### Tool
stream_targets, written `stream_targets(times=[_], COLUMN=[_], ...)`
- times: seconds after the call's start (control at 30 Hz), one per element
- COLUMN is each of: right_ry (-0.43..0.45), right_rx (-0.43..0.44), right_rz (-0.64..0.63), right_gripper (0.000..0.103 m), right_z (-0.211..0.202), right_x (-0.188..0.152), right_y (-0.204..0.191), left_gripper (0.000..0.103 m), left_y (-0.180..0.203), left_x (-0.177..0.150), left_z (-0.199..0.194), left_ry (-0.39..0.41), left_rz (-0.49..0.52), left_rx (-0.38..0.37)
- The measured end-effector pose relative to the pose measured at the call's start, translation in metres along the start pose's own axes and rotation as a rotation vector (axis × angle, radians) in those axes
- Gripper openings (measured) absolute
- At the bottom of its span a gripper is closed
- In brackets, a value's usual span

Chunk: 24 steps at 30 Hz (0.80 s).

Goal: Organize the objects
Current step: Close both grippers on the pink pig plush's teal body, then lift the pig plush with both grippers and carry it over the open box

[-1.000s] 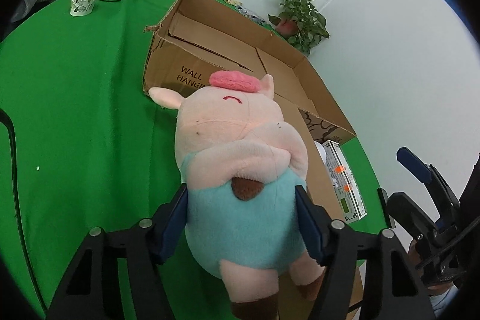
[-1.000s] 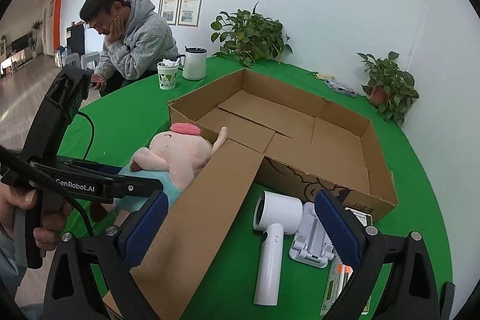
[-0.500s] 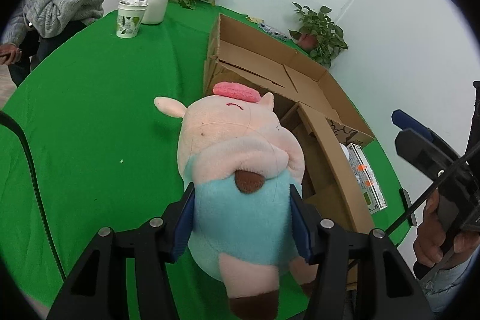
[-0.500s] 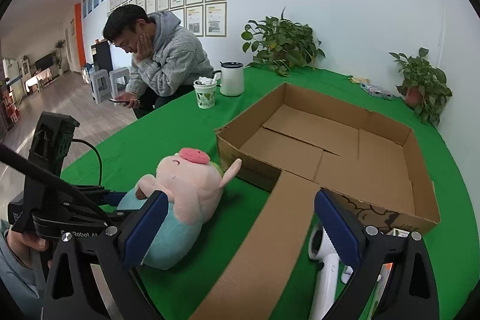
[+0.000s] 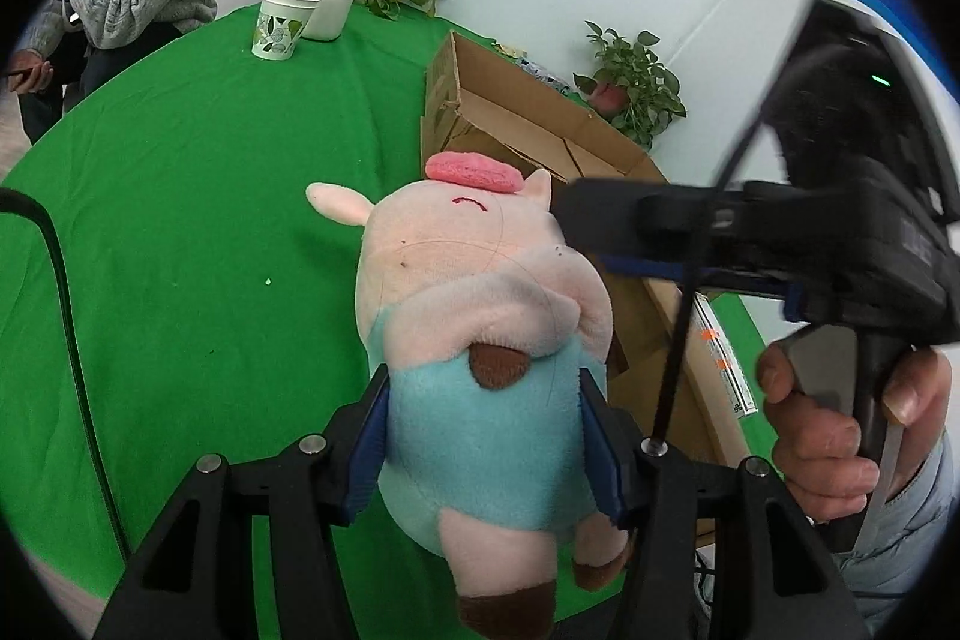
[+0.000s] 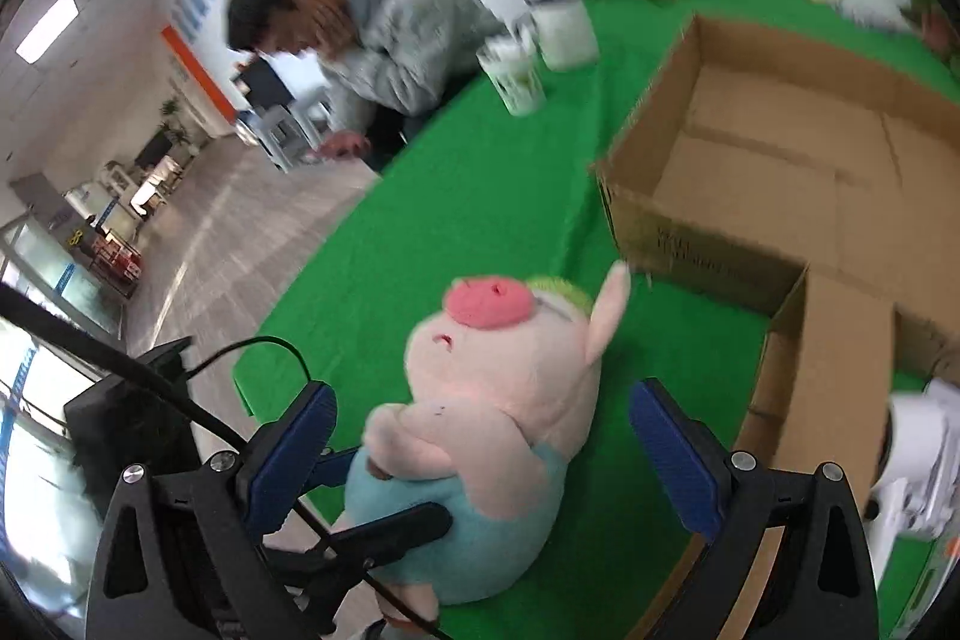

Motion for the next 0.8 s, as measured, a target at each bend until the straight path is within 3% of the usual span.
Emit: stream_targets(times=[0.17, 0.33, 0.5, 0.8], right_ry=[-0.158, -0.221, -0.228, -0.134], right_rx=[0.053, -0.049, -0.076, -0.017], right_rz=[0.112, 0.041, 0.031, 0.062], right_gripper=[0.092, 0.092, 0.091, 0.074], right_z=[0.033, 0.046, 0.053, 0.037], right_x=[-0.001, -0.005, -0.014, -0.016], right_y=[-0.001, -0.023, -0.027, -0.014], left_gripper=[0.055, 0.055, 0.055, 0.052], left_y=[0.000, 0.005, 0.009, 0.032], left_x=[-0.002, -0.007, -0.008, 0.002], left_z=[-0.002, -0.002, -0.001, 0.003], left_ry=[0.007, 0.005, 0.003, 0.034], left_rz=[-0.007, 0.031, 0.065, 0.162], left_rx=[-0.006, 0.021, 0.046, 0.124])
Point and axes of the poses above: each gripper's, at about its wrist camera, not at the fingertips, and z roughly the way its jaws point, y to its right, x to its top, the point moved 4 cm from there along z, roughly the way its jaws point, and after that the axes turned 4 degrees about -x, right-handed, at the moved point
